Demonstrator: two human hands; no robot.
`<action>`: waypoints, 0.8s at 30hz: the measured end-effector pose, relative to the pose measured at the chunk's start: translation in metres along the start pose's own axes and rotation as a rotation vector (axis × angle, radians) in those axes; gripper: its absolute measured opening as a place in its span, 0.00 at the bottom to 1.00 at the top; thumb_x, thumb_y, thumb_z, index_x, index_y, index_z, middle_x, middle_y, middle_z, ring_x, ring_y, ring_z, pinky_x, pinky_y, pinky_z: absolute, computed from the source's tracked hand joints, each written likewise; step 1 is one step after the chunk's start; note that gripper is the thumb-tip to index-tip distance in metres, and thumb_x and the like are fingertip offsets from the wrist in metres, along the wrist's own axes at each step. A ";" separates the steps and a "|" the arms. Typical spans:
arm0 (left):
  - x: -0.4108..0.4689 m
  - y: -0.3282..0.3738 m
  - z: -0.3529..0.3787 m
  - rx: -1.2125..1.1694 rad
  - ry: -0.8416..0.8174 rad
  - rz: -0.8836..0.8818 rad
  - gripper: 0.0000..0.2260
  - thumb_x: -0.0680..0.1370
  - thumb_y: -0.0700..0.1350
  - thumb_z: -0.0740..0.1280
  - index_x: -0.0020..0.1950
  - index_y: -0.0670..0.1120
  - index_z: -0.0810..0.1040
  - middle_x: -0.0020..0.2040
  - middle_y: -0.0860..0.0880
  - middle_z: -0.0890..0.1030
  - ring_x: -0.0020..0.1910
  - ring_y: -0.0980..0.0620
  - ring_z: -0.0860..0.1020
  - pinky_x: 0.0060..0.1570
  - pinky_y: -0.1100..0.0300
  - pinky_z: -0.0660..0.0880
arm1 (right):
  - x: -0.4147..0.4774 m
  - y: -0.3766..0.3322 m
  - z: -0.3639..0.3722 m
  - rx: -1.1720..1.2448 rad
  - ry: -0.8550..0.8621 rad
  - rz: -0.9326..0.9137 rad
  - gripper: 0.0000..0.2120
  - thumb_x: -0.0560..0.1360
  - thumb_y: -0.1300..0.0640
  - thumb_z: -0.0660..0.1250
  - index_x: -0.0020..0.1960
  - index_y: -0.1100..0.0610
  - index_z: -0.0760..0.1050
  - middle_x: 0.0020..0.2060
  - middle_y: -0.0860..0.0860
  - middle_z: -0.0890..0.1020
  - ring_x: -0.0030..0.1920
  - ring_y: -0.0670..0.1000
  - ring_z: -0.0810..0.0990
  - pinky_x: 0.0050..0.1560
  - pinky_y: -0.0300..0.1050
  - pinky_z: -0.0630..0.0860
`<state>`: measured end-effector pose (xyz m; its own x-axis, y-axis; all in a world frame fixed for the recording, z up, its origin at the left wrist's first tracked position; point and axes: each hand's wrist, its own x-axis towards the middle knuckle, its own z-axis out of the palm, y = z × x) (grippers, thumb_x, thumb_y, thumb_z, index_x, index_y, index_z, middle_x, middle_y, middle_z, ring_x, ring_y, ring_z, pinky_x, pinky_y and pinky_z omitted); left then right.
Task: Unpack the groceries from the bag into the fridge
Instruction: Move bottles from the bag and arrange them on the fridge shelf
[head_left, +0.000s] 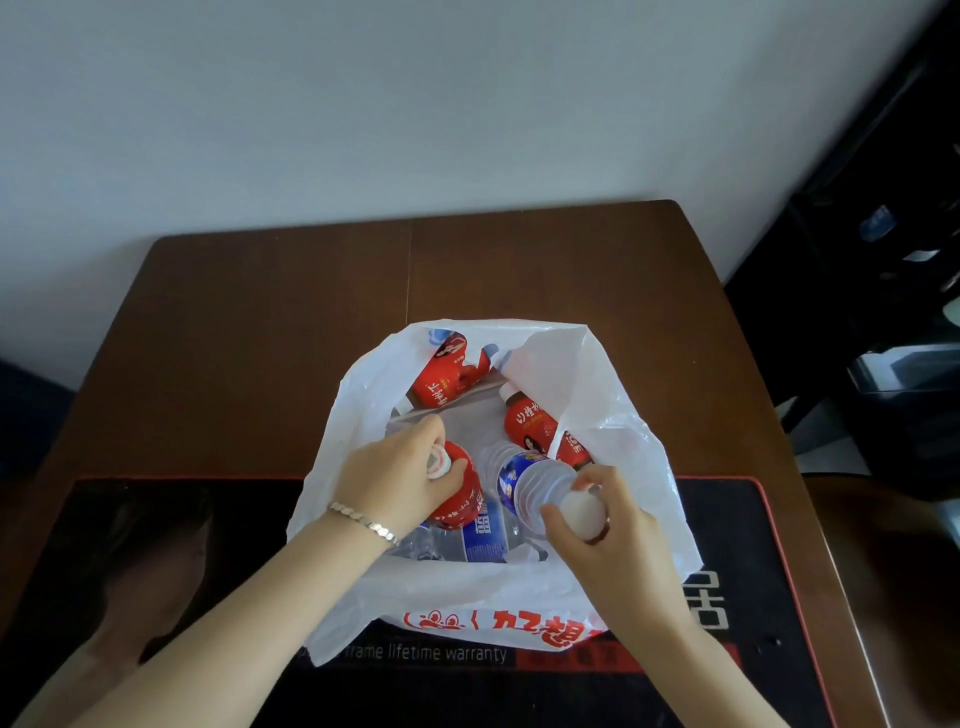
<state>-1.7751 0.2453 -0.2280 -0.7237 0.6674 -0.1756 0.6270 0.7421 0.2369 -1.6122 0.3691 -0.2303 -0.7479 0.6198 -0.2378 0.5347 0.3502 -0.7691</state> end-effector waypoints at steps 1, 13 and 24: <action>-0.005 -0.001 -0.001 -0.002 0.028 0.025 0.14 0.74 0.62 0.63 0.50 0.54 0.65 0.53 0.54 0.80 0.47 0.53 0.81 0.42 0.67 0.74 | 0.002 -0.002 0.000 -0.010 0.003 0.003 0.16 0.72 0.48 0.69 0.52 0.43 0.62 0.36 0.32 0.69 0.35 0.37 0.74 0.31 0.21 0.68; -0.016 -0.027 -0.068 -0.261 0.279 0.540 0.15 0.66 0.62 0.68 0.37 0.51 0.74 0.30 0.60 0.78 0.21 0.61 0.71 0.26 0.81 0.60 | -0.005 -0.079 0.002 0.010 0.381 -0.040 0.14 0.70 0.51 0.72 0.45 0.39 0.68 0.39 0.33 0.73 0.40 0.38 0.76 0.39 0.25 0.71; -0.035 0.083 -0.098 -0.232 0.153 1.015 0.16 0.67 0.62 0.70 0.35 0.51 0.74 0.27 0.57 0.78 0.21 0.58 0.72 0.22 0.77 0.63 | -0.143 -0.081 -0.090 -0.069 0.906 0.149 0.09 0.67 0.51 0.72 0.39 0.44 0.72 0.34 0.39 0.77 0.37 0.40 0.76 0.32 0.26 0.72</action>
<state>-1.7256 0.2778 -0.1084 0.0714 0.9424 0.3267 0.9003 -0.2019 0.3856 -1.5134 0.3147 -0.0804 -0.0912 0.9649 0.2463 0.6450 0.2457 -0.7236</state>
